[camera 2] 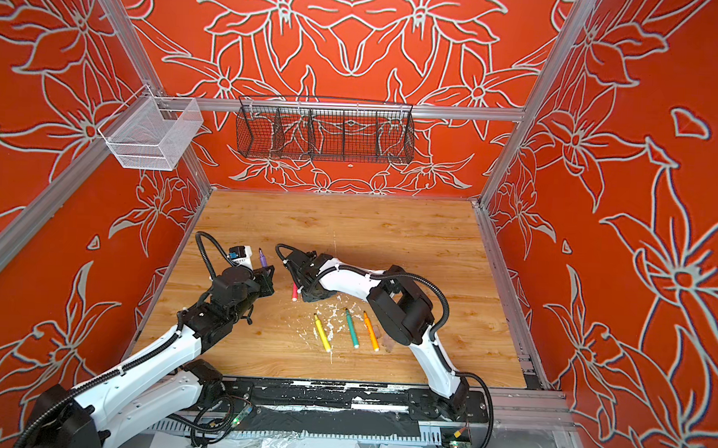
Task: Insert the pens into the pen caps
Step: 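Close the right gripper on the upright translucent cap and lift it, then carry the cap over the purple marker tip held upright by the left gripper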
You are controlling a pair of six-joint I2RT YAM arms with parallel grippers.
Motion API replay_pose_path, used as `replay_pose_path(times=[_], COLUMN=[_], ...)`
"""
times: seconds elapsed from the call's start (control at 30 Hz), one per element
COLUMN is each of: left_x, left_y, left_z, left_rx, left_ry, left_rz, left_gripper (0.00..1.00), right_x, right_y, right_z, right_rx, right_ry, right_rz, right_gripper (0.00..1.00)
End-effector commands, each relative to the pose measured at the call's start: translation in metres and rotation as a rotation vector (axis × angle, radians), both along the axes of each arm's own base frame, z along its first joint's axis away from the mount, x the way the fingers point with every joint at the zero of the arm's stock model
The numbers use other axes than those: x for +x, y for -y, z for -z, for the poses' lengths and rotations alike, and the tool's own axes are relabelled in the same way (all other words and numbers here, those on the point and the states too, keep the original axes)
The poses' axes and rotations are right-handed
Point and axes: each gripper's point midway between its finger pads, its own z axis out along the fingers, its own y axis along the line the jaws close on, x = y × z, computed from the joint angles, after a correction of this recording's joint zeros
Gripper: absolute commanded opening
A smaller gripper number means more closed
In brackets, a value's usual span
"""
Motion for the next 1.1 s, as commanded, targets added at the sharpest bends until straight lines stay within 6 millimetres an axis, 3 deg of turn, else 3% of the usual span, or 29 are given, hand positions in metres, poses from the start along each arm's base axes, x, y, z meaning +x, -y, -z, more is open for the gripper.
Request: replay_pose_path(times=[0.0, 0.17, 0.3, 0.5, 0.67, 0.9, 1.07], left_x=[0.006, 0.01, 0.012, 0.014, 0.011, -0.004, -0.017], left_y=[0.003, 0.014, 0.043, 0.087, 0.121, 0.153, 0.177], left_z=[-0.006, -0.005, -0.004, -0.002, -0.004, -0.006, -0.01], left_rx=[-0.027, -0.037, -0.072, -0.132, -0.212, -0.324, -0.295], left_ry=[0.015, 0.009, 0.016, -0.021, -0.042, -0.062, -0.055], left_rz=[0.004, 0.056, 0.211, 0.433, 0.608, 0.761, 0.85], left_gripper=[0.0, 0.0, 0.0, 0.0, 0.0, 0.0, 0.0], right_x=[-0.012, -0.01, -0.003, 0.017, 0.026, 0.021, 0.014], right_y=[0.016, 0.015, 0.023, 0.072, 0.111, 0.136, 0.154], right_z=[0.029, 0.019, -0.013, -0.073, -0.107, -0.143, -0.167], right_rx=[-0.096, -0.075, 0.021, 0.156, 0.28, 0.416, 0.522], right_ry=[-0.062, -0.053, -0.028, 0.101, 0.197, 0.383, 0.488], right_rz=[0.005, 0.01, 0.035, 0.144, 0.246, 0.296, 0.311], right_gripper=[0.13, 0.07, 0.05, 0.04, 0.03, 0.03, 0.03])
